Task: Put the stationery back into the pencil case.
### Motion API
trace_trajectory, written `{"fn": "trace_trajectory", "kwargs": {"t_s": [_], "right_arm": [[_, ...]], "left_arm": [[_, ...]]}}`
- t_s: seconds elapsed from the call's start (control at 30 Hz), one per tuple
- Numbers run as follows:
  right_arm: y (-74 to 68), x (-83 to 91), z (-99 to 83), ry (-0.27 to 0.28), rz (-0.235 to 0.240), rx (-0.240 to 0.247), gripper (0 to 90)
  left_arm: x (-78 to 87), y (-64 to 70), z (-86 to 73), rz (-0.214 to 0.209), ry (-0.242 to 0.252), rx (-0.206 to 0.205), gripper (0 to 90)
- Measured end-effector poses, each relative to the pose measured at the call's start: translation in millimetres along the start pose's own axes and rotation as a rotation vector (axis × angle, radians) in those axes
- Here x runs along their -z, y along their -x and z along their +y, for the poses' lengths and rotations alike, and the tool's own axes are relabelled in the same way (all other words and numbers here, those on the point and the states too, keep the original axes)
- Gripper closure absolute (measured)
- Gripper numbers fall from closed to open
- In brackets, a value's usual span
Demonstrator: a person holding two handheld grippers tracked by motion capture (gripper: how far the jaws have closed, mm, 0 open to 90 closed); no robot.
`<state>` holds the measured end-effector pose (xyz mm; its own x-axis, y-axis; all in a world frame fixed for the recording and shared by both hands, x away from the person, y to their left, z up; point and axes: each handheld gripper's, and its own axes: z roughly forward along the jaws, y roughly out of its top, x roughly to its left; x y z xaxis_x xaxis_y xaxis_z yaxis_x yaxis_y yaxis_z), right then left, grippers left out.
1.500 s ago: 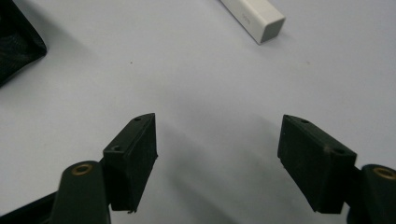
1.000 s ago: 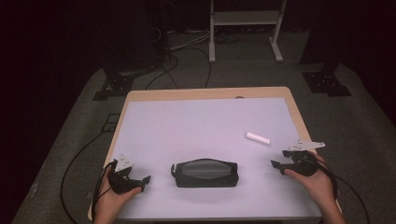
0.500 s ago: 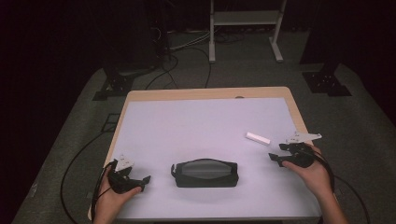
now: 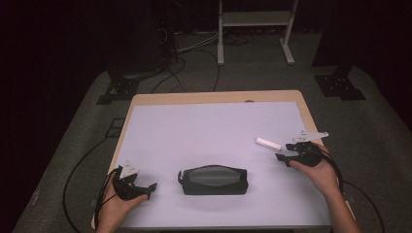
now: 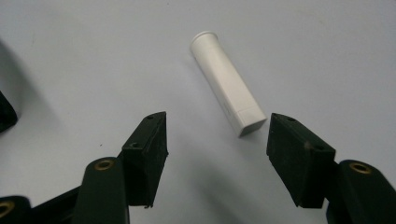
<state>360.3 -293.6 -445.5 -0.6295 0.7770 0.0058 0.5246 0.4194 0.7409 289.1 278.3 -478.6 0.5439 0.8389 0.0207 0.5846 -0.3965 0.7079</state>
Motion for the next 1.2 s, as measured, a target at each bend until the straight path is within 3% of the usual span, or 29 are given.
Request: {"fn": "trace_trajectory", "kwargs": {"t_s": [0.83, 1.2], "right_arm": [[18.1, -38.4, 12.3, 0.003, 0.045, 0.018, 39.8], [22.8, -53.7, 7.7, 0.003, 0.072, 0.04, 50.4]], "left_arm": [[0.0, -0.1, -0.2, -0.001, 0.001, 0.0, 2.6], [-0.1, -0.2, -0.2, -0.001, 0.001, 0.001, 2.6]]}}
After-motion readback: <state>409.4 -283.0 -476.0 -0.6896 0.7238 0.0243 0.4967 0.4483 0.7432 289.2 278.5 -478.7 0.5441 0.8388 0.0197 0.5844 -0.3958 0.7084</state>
